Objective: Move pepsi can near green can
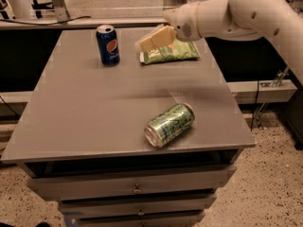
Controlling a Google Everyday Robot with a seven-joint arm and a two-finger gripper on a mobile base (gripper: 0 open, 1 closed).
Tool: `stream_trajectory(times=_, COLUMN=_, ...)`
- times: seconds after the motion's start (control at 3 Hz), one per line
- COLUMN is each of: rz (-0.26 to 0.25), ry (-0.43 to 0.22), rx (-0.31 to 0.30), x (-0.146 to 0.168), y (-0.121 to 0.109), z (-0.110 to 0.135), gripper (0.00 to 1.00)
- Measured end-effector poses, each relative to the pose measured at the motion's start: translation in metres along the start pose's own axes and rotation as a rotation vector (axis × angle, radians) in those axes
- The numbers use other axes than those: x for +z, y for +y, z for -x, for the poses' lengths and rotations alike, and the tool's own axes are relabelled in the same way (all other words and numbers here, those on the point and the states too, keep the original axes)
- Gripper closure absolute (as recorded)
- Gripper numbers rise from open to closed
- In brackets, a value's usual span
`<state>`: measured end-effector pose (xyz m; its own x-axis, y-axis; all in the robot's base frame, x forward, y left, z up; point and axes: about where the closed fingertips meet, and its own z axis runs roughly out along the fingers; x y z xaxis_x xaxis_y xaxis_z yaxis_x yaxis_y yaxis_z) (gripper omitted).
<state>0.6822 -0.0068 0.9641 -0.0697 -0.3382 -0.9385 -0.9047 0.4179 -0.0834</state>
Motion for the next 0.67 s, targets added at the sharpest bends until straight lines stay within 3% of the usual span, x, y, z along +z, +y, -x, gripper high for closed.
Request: stream_trajectory(times=0.67, rz=0.069, ry=-0.07, rx=-0.142, x=0.081, y=0.009, z=0.015, gripper=0.0)
